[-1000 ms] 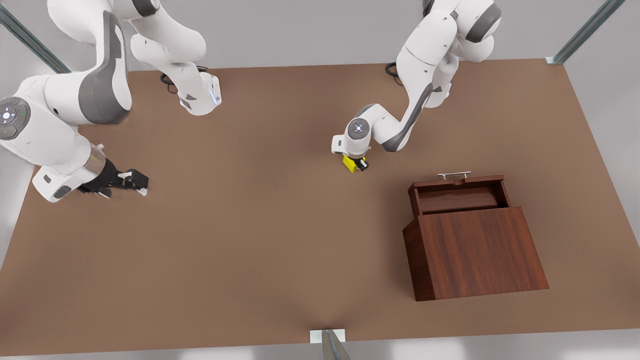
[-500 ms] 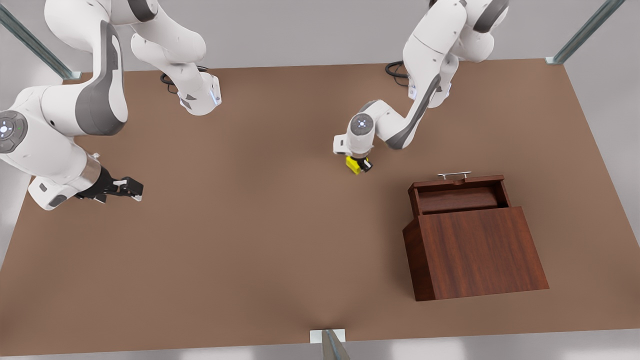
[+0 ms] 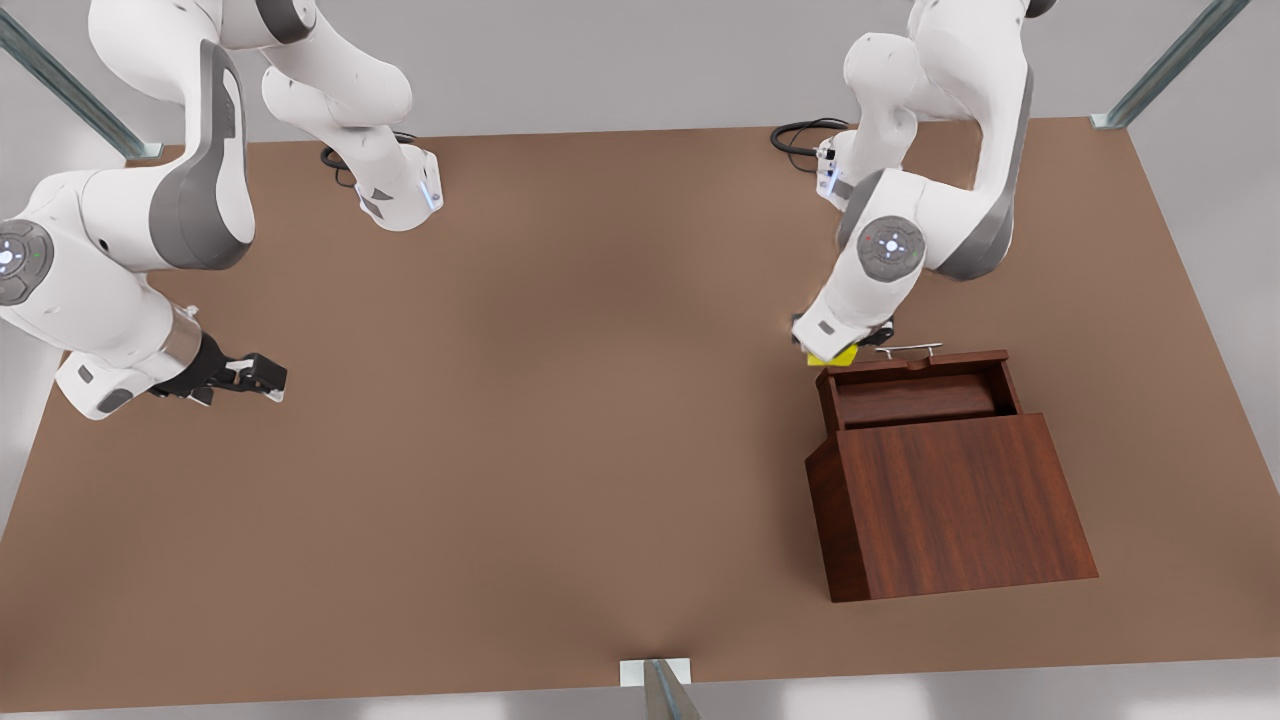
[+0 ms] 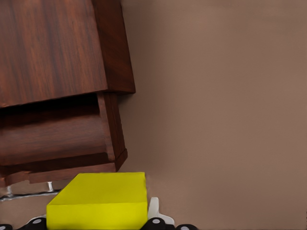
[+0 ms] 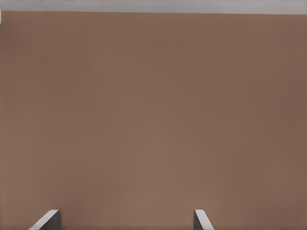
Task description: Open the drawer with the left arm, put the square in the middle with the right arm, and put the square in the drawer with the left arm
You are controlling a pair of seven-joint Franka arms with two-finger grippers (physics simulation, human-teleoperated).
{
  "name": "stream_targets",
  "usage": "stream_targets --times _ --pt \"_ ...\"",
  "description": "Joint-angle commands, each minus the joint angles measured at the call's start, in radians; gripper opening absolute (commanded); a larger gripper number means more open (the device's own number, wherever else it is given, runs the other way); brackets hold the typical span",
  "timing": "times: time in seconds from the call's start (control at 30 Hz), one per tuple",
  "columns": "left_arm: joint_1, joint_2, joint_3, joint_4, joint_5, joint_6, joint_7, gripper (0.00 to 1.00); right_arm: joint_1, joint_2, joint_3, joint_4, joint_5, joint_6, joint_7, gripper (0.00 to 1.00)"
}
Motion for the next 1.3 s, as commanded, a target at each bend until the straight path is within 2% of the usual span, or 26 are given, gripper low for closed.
stream_targets --times 0.0,0.07,0.2,0.33,0.5,0.77,0.8,0.83,1.03,1.07,1.1,1.13,1.17,1.27 --pt "-0.002 0.0 0.011 0.001 -0.011 0.003 0.0 0.66 0.0 0.0 0.0 0.0 0.0 0.0 0.0 1.0" --pt "0.027 -0.002 0.056 -0.002 -0.005 0.002 -0.001 0.66 0.0 0.0 0.0 0.0 0.0 0.0 0.0 1.0" --pt "0.112 0.0 0.057 -0.062 -0.01 0.011 -0.11 0.66 0.001 0.0 0.0 -0.002 0.002 0.0 0.0 1.0" --pt "0.17 0.041 0.057 -0.065 -0.01 0.106 -0.107 0.66 0.001 0.0 0.0 -0.002 0.002 0.0 0.0 1.0" --pt "0.196 0.06 0.056 -0.134 -0.002 0.193 -0.028 0.66 0.001 0.011 0.002 -0.002 0.003 0.008 0.0 1.0" --pt "0.199 0.078 0.057 -0.151 -0.001 0.198 0.028 0.67 0.001 0.012 0.002 -0.002 0.003 0.017 0.0 1.0" --pt "0.206 0.079 0.057 -0.151 -0.001 0.2 0.028 0.86 0.001 0.012 0.0 -0.002 0.009 0.017 0.0 1.0" --pt "0.206 0.08 0.057 -0.151 -0.001 0.2 0.023 1.0 0.001 0.012 0.0 -0.002 0.009 0.017 -0.002 1.0" --pt "0.207 0.067 0.057 -0.149 -0.001 0.187 0.009 1.0 0.001 0.012 0.0 -0.003 0.011 0.017 0.0 1.0" --pt "0.206 0.003 0.056 -0.137 -0.01 0.137 0.0 1.0 0.0 0.012 0.002 -0.003 0.011 0.017 0.0 1.0" --pt "0.195 -0.052 0.047 -0.048 -0.01 -0.024 0.014 1.0 0.001 0.015 0.002 -0.003 0.011 0.017 0.0 1.0" --pt "0.192 -0.08 0.024 0.115 -0.008 -0.207 0.029 1.0 0.001 0.017 0.002 -0.003 0.011 0.017 0.0 1.0" --pt "0.192 -0.069 0.007 0.234 -0.002 -0.313 0.15 1.0 0.001 0.017 0.002 -0.002 0.015 0.017 0.0 1.0" --pt "0.193 0.013 0.011 0.383 0.005 -0.397 0.282 1.0 0.0 0.015 0.002 -0.003 0.015 0.017 -0.002 1.0"
